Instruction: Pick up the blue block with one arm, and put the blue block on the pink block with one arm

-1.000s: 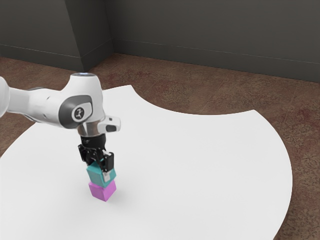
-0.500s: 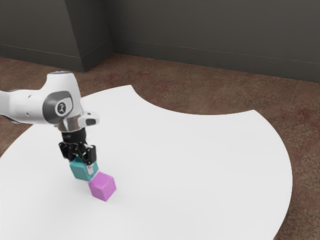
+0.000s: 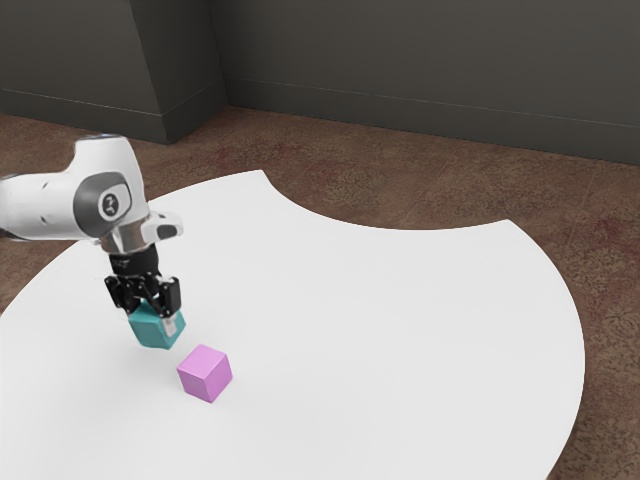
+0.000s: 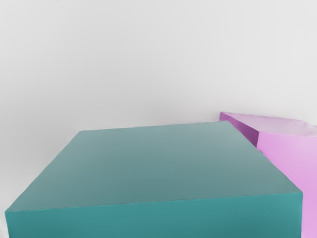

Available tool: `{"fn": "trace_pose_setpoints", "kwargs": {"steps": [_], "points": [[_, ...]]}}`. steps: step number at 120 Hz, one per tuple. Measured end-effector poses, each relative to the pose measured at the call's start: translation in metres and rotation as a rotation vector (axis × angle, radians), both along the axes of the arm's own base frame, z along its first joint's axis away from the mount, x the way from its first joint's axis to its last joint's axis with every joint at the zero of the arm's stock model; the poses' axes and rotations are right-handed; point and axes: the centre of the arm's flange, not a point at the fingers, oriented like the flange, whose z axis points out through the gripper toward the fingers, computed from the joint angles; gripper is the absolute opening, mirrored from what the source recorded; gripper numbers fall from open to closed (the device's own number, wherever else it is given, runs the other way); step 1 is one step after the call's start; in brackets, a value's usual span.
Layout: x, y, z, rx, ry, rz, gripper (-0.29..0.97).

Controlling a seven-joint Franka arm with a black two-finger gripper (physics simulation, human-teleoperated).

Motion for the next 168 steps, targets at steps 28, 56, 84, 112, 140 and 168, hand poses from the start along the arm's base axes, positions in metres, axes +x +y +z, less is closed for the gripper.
{"fn": "trace_pose_setpoints", "kwargs": {"steps": [28,56,84,112,140,168], "points": [[0.01,-0.079,-0.002,-0.006,0.002,-0.158,0.36],[0.006,-0.163,-0.005,-0.01,0.006,-0.326,0.36],[0.007,-0.162,-0.007,-0.012,0.009,-0.324,0.36],[0.013,-0.101,-0.022,-0.024,0.018,-0.192,0.37],[0.015,-0.114,-0.023,-0.027,0.011,-0.213,0.39],[0.015,-0.104,-0.019,-0.02,0.002,-0.204,0.37]]}}
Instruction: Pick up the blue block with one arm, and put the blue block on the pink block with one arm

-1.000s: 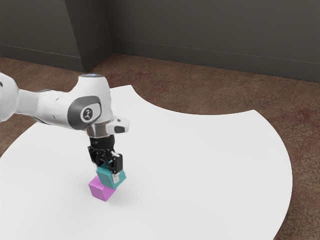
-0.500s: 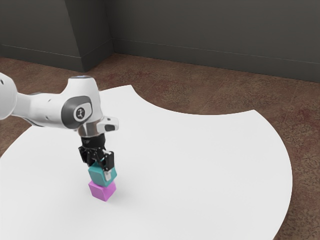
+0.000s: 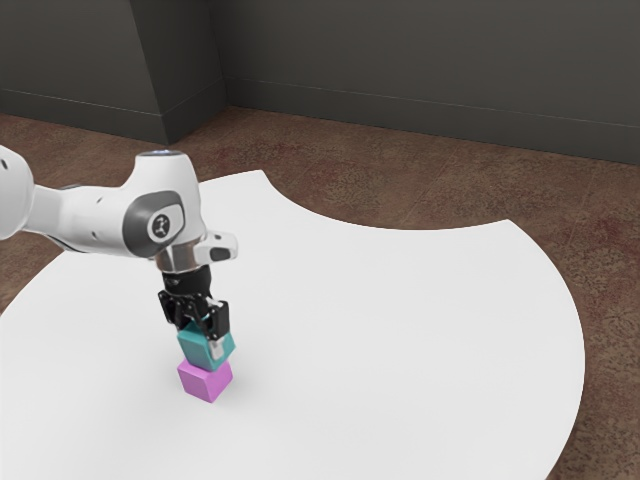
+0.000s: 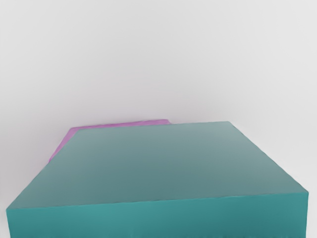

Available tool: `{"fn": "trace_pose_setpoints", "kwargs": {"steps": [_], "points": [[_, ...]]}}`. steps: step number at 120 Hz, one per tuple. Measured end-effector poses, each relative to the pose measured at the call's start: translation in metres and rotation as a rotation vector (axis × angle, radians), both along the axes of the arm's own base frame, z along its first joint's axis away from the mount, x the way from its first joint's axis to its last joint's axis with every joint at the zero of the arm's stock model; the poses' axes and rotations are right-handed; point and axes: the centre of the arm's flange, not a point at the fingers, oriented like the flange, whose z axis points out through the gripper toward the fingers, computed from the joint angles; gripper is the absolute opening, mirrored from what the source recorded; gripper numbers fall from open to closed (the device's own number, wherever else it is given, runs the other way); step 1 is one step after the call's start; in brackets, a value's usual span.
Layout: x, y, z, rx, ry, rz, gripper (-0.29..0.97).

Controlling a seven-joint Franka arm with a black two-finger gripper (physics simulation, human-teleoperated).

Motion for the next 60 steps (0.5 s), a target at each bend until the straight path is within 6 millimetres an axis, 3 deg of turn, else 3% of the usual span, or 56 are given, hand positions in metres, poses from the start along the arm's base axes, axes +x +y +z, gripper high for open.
{"fn": "trace_pose_setpoints", "kwargs": {"steps": [60], "points": [[-0.007,0.008,0.0,0.013,0.029,-0.013,0.36]]}}
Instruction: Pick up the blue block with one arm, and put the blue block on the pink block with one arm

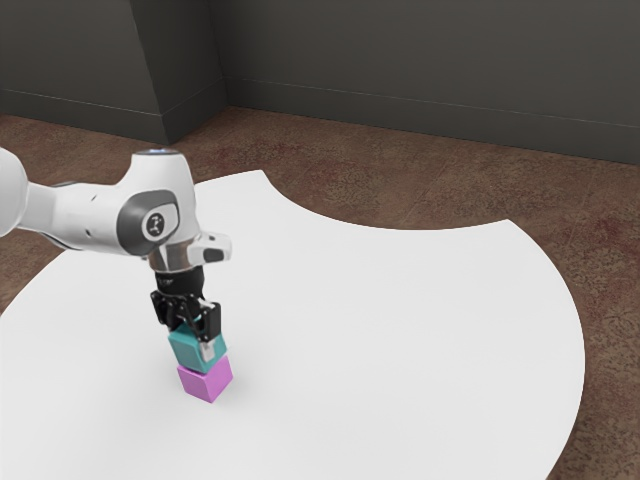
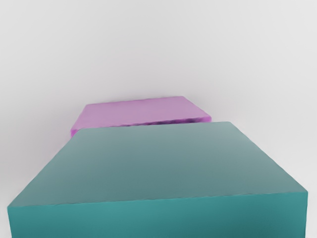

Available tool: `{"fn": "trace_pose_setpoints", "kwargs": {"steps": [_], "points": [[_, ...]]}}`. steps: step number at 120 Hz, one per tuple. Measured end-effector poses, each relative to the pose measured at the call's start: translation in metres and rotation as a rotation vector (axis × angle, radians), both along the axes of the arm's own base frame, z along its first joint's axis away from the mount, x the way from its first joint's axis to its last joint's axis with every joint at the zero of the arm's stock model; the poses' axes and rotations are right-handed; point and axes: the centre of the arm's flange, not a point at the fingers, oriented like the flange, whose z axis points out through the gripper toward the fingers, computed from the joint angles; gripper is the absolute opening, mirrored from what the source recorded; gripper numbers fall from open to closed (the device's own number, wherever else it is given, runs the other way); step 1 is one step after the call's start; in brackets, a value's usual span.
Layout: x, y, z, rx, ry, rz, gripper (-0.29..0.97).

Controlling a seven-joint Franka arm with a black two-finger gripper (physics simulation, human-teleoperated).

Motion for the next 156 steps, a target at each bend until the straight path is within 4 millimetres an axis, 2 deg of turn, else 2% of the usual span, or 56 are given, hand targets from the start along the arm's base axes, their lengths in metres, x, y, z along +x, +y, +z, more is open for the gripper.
{"fn": "trace_pose_setpoints", "kwargs": {"steps": [32,100,127,156], "points": [[-0.001,-0.012,-0.003,0.0,0.009,-0.024,0.36],[-0.001,-0.007,-0.002,-0.001,0.009,-0.015,0.37],[-0.001,-0.006,-0.003,-0.008,0.013,-0.016,0.54],[-0.001,-0.005,0.006,-0.01,-0.001,-0.02,0.62]]}}
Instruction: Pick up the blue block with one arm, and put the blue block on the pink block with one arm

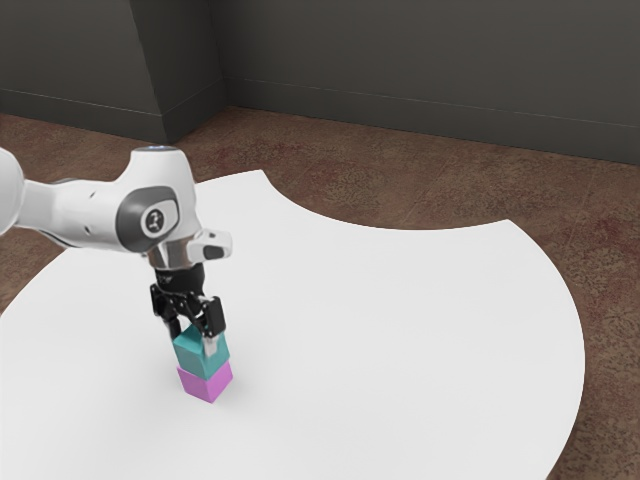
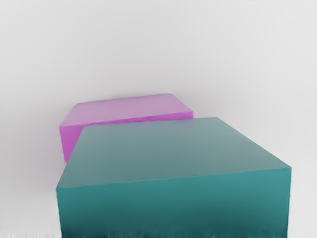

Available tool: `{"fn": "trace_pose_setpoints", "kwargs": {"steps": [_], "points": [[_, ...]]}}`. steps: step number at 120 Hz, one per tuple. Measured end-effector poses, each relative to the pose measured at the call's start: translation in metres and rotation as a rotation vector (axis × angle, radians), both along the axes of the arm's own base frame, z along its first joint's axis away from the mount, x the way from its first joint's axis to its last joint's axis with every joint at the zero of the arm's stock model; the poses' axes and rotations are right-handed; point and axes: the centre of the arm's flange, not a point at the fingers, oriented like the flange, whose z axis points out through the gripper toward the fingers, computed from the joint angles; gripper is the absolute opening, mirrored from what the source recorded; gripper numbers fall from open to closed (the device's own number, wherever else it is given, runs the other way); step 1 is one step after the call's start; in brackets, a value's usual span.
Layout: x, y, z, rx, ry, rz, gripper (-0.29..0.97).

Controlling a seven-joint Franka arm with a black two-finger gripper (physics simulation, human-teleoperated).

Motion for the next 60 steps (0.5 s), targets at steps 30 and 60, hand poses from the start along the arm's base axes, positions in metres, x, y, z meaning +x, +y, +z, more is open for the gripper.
{"fn": "trace_pose_setpoints", "kwargs": {"steps": [30,60], "points": [[-0.004,0.005,0.05,-0.002,-0.082,0.004,0.65],[0.006,0.008,0.221,0.043,-0.359,-0.031,0.65]]}}
